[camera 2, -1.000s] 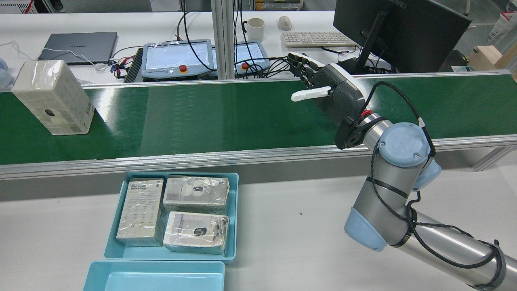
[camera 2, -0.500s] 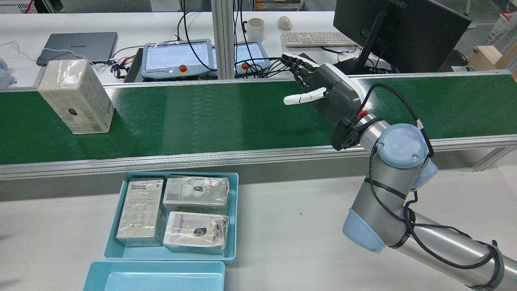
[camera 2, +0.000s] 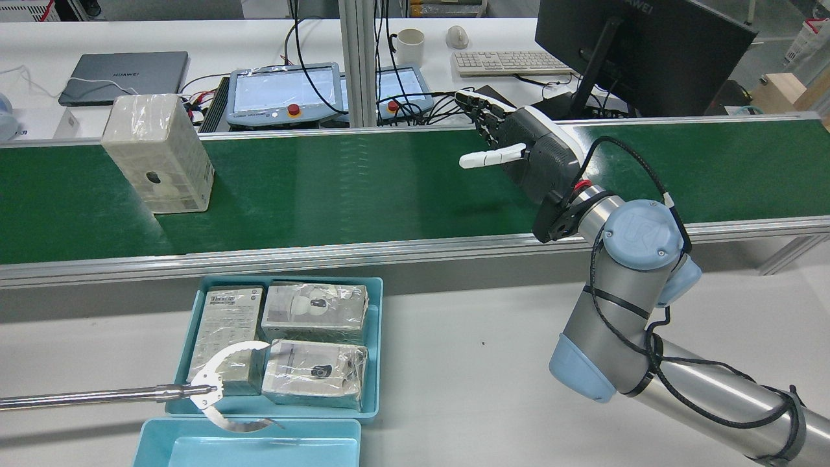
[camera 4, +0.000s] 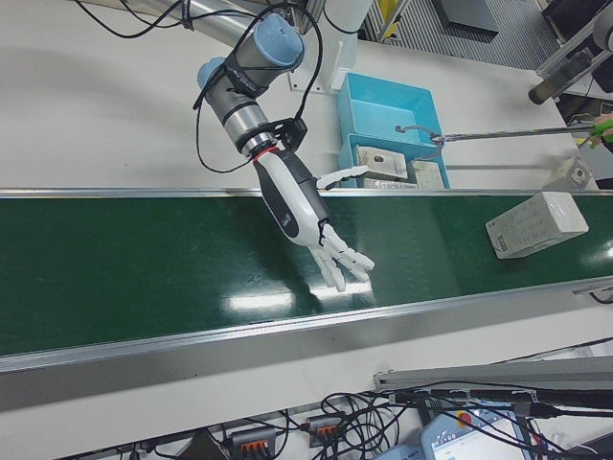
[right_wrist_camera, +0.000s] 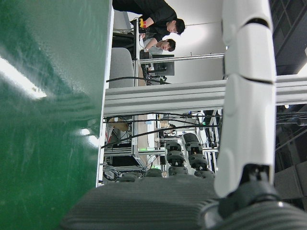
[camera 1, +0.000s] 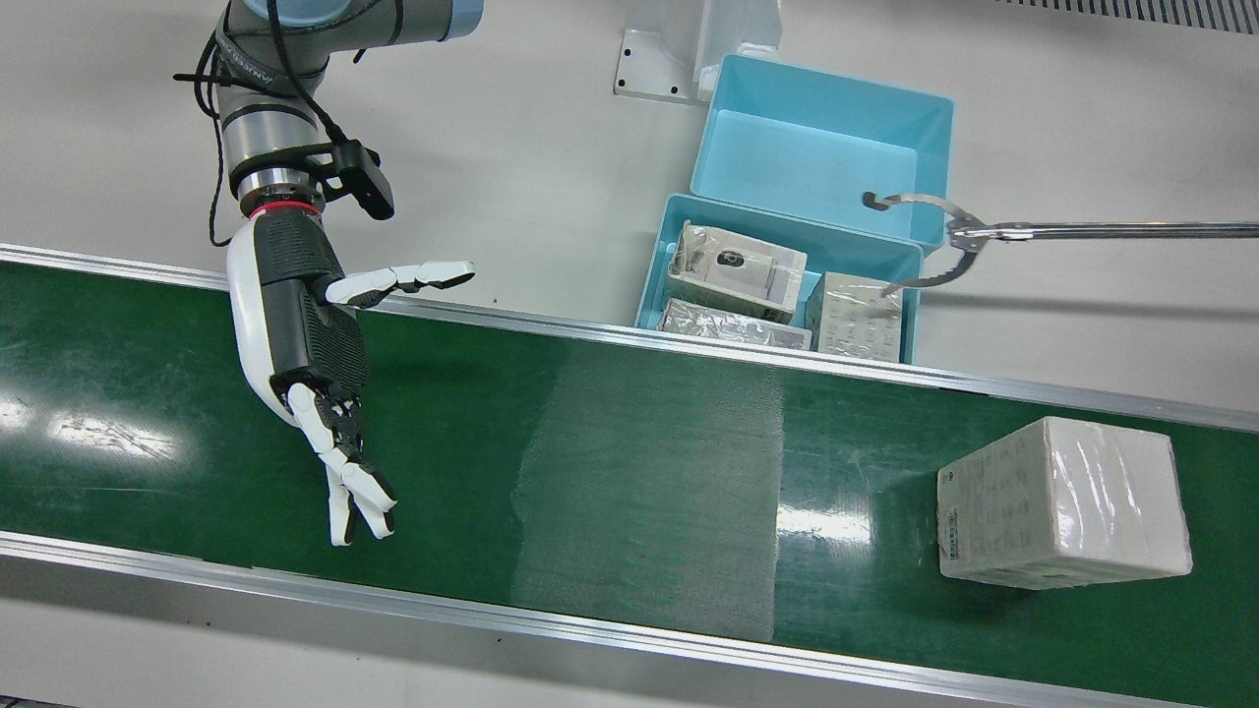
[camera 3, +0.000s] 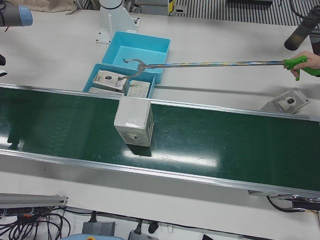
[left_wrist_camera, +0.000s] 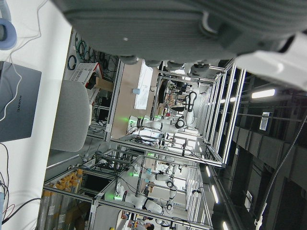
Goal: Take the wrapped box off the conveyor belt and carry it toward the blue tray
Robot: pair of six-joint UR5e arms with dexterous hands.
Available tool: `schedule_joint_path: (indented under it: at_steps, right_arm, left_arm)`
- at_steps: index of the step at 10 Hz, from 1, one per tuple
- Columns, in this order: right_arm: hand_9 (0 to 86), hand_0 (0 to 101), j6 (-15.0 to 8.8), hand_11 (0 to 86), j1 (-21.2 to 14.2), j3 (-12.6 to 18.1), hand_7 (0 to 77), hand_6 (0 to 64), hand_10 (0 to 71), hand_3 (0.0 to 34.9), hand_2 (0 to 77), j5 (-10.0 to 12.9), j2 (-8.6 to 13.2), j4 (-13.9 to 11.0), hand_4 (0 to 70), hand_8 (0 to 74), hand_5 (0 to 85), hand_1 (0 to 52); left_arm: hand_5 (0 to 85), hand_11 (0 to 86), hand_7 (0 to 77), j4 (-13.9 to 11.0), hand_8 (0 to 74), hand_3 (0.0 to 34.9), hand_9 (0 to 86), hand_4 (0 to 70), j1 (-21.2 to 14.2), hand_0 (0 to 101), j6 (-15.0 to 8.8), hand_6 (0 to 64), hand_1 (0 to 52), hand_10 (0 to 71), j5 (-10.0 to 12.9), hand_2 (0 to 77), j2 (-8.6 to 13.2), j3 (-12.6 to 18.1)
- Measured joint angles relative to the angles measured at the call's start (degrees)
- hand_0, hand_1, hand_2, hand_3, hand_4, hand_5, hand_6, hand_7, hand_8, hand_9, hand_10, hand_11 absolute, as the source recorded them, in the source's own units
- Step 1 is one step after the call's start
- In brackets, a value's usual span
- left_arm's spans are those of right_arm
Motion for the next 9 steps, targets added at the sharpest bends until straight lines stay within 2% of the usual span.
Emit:
schedule_joint_path:
  at_steps: [7,9]
  right_arm:
    - [2.7,48,0.48,0.5,0.13,-0.72,2.2,2.2,0.0,0.1,9.3,0.02,0.1,0.03,8.7,0.0,13.1,15.8]
    - [2.7,48,0.33,0.5,0.21,-0.71,2.2,2.2,0.0,0.0,11.4,0.02,0.06,0.0,8.7,0.0,14.7,17.5]
  left_arm:
    - [1.1,0.5,0.5,0.0,0.5,0.0,0.0,0.0,0.0,0,0.0,0.5,0.0,0.5,0.0,0.5,0.0,0.0]
    - [1.1,0.5,0.5,0.0,0.5,0.0,0.0,0.0,0.0,0,0.0,0.5,0.0,0.5,0.0,1.1,0.0,0.0]
